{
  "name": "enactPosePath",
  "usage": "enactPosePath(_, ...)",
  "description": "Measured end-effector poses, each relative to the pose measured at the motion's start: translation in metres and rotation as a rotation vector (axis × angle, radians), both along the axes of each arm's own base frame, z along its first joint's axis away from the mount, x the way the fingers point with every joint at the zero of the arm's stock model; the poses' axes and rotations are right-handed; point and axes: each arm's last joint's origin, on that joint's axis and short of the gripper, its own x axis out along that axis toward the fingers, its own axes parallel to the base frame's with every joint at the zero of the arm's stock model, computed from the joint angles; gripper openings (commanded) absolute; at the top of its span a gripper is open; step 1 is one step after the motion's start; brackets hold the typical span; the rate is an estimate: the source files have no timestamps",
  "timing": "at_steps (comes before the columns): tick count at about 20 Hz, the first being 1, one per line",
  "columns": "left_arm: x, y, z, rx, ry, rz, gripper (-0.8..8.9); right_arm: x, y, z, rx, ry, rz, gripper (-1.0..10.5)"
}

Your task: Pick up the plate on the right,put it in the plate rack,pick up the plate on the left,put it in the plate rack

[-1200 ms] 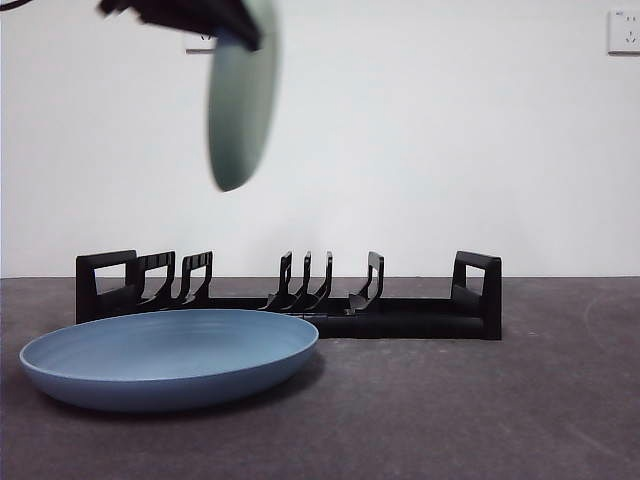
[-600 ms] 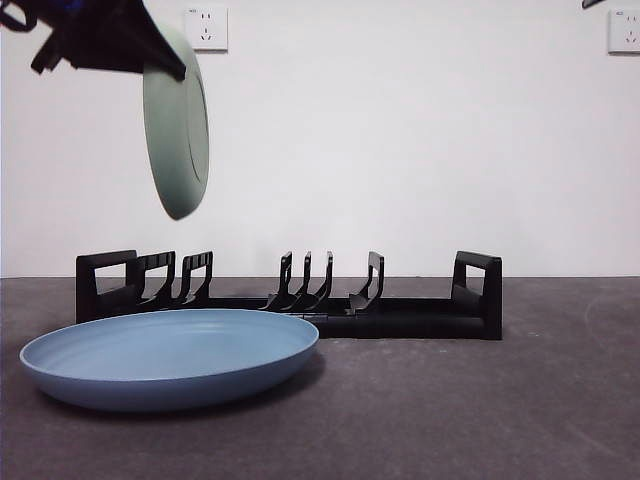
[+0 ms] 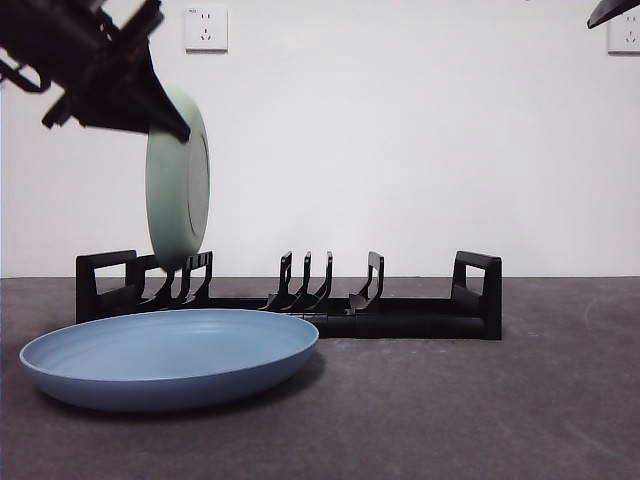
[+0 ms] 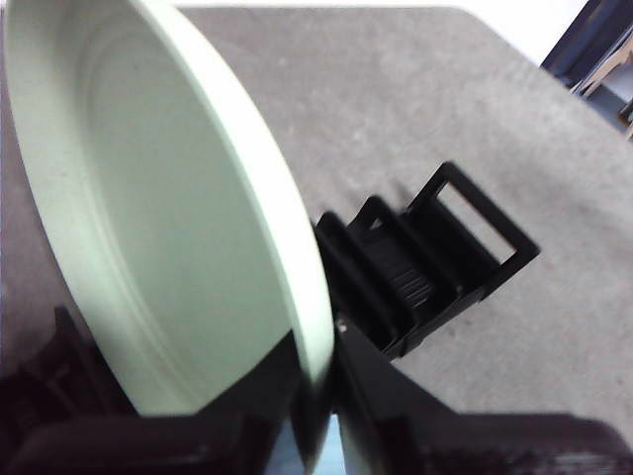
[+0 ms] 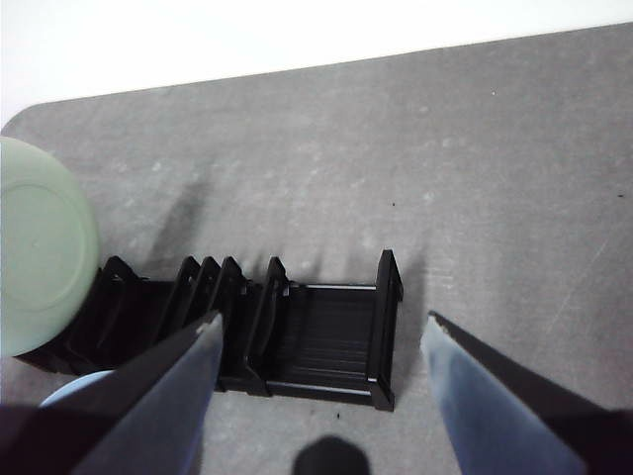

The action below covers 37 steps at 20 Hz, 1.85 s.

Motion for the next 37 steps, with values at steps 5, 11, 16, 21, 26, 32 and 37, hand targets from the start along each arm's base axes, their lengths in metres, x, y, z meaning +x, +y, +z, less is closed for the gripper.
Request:
enactPosePath(5, 0.009, -0.002, -0.024, 0.033, 0.094, -0.007, 0.00, 0.000, 0.000, 0.000, -0.002, 0.003, 0.001, 3.4)
enactPosePath(11, 0.006, 0.000, -0.027, 0.073, 0.142, 0.021, 2.60, -0.001, 0.002, 0.000, 0.022, 0.010, 0.048, 3.4)
enactPosePath(16, -0.008, 0.001, -0.011, 0.102, 0.131, 0.013, 2.62, 0.010, 0.016, -0.013, 0.112, 0.104, 0.260, 2.5)
enactPosePath(21, -0.064, 0.000, 0.060, 0.119, -0.173, 0.027, 3.09, 0.034, 0.061, -0.057, 0.065, 0.314, 0.406, 2.5)
enactPosePath(26, -0.132, 0.006, 0.107, 0.190, -0.436, 0.093, 3.77, 0.060, 0.115, -0.120, -0.004, 0.490, 0.523, 2.5)
enactPosePath(32, -0.176, 0.010, 0.116, 0.287, -0.521, 0.119, 3.77, 0.077, 0.152, -0.196, -0.066, 0.647, 0.575, 2.5)
enactPosePath(37, -0.180, 0.003, 0.109, 0.342, -0.471, 0.088, 3.77, 0.085, 0.166, -0.227, -0.028, 0.678, 0.609, 1.5)
